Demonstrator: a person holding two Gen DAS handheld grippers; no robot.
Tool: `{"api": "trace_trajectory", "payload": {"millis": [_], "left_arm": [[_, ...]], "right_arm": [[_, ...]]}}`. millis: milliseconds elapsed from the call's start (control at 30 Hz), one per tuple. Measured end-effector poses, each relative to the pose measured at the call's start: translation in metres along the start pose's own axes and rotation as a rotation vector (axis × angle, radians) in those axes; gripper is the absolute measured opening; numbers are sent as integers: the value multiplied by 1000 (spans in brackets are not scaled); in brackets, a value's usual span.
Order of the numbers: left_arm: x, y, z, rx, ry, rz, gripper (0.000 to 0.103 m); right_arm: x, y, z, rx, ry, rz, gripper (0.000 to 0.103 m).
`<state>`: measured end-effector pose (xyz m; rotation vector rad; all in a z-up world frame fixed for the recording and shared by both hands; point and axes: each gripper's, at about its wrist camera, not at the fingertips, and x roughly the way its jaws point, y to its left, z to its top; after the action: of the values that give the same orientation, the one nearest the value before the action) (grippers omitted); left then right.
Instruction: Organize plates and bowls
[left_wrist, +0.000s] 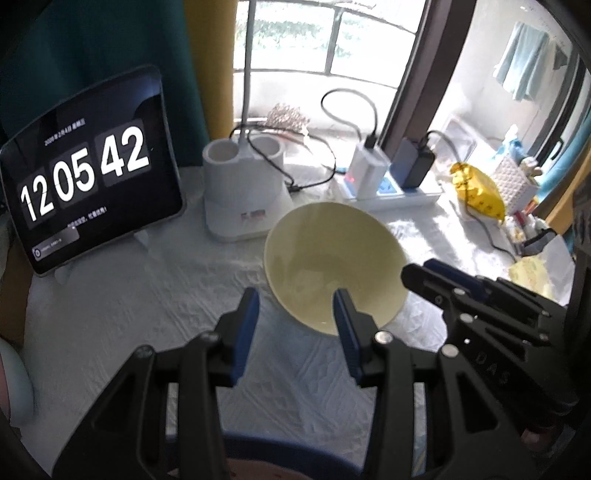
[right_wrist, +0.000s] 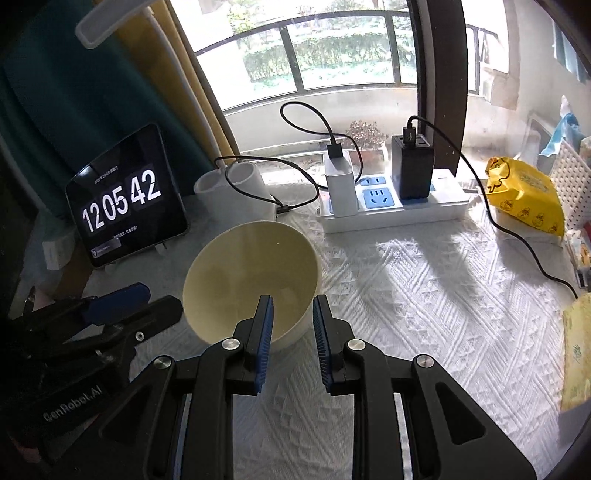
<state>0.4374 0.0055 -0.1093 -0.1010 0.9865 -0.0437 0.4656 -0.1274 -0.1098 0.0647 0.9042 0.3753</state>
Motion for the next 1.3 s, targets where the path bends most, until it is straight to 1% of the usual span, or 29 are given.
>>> {"api": "trace_trajectory", "payload": {"millis": [67, 100, 167, 267, 400, 533, 600, 667, 833, 900, 933, 1300], "left_arm": [[7, 2, 1, -28, 17, 22, 43], [9, 3, 1, -36, 20, 21, 43], [14, 3, 3, -35, 29, 28, 43], [23, 3, 4, -15, 61, 37, 43], [34, 6, 4, -27, 111, 19, 43], [37, 2, 5, -18, 124, 17, 43], [40, -3, 4, 1, 117, 18, 43], [41, -5, 4, 7, 119, 14, 43], [44, -1, 4, -9, 113, 9, 42], [45, 0, 4, -14, 114, -4, 38], [45, -1, 3, -11, 111, 2, 37], [41, -1, 1, 4, 96, 17, 34]], "right_arm": [[8, -3, 2, 8, 10, 3, 23], [11, -4, 3, 11, 15, 2, 23], [19, -6, 4, 18, 26, 3, 23], [26, -8, 5, 30, 36, 10, 23], [32, -13, 5, 49, 45, 14, 23], [40, -17, 3, 68, 64, 23, 24], [43, -18, 5, 77, 70, 29, 25], [45, -19, 5, 86, 77, 35, 31], [53, -19, 2, 80, 114, 61, 31], [52, -17, 2, 64, 109, 60, 30], [52, -16, 1, 60, 106, 61, 30], [51, -13, 0, 35, 92, 37, 27]]}}
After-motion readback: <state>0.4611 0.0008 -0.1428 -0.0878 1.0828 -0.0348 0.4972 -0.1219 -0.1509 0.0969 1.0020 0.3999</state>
